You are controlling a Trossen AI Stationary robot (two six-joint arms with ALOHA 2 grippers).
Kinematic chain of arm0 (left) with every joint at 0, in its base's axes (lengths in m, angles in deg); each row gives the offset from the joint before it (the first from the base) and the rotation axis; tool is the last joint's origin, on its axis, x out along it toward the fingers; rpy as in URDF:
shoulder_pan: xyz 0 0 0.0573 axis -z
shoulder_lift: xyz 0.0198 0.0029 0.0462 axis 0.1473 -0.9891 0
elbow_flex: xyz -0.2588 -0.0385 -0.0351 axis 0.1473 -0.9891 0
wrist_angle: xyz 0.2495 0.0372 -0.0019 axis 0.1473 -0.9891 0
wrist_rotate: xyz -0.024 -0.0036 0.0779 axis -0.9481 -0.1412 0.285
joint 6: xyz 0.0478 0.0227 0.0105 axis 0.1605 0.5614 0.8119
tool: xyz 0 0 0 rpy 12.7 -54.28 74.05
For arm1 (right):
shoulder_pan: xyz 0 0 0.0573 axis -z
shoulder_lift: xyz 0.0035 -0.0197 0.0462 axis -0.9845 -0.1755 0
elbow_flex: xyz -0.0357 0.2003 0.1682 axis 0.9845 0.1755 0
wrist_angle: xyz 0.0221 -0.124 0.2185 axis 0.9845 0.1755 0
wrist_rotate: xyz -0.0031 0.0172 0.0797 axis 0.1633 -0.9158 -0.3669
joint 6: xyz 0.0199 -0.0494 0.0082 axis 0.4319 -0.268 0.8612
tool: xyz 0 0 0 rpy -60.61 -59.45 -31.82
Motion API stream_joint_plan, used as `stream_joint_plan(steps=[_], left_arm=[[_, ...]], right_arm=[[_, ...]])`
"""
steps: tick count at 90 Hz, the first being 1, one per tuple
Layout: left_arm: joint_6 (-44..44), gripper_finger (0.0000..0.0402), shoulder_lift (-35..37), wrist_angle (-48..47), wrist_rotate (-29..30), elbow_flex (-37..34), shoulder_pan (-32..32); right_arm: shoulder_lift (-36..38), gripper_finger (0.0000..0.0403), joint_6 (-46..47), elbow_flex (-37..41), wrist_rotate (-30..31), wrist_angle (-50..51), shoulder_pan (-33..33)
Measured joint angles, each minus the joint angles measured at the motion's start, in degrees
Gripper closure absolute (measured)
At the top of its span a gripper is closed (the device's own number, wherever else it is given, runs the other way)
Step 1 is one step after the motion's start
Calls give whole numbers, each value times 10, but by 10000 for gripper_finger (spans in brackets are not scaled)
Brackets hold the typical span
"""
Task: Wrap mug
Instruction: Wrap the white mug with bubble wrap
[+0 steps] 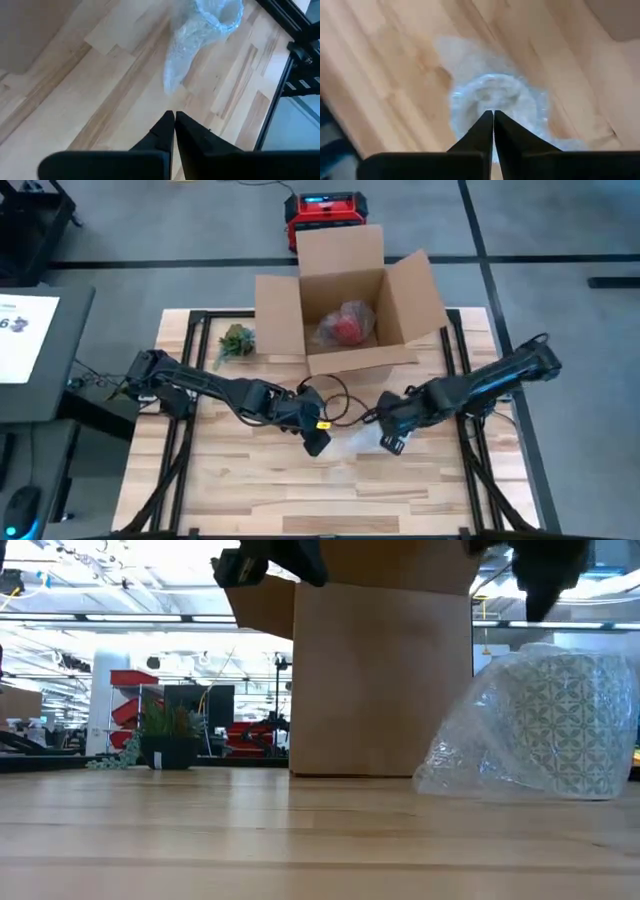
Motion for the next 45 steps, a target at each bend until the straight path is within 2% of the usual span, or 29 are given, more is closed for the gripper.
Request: stream_joint_plan(steps=[18,33,45], left_arm=[[-1,402,0,-1,0,0,0],[0,402,0,-4,-3,0,0],[-1,402,0,-4,-2,0,0]], right_arm=[[-3,300,-27,0,-5,-14,-26],[-71,220,-34,0,12,-10,-33],[-145,194,-38,-1,11,-17,-20]])
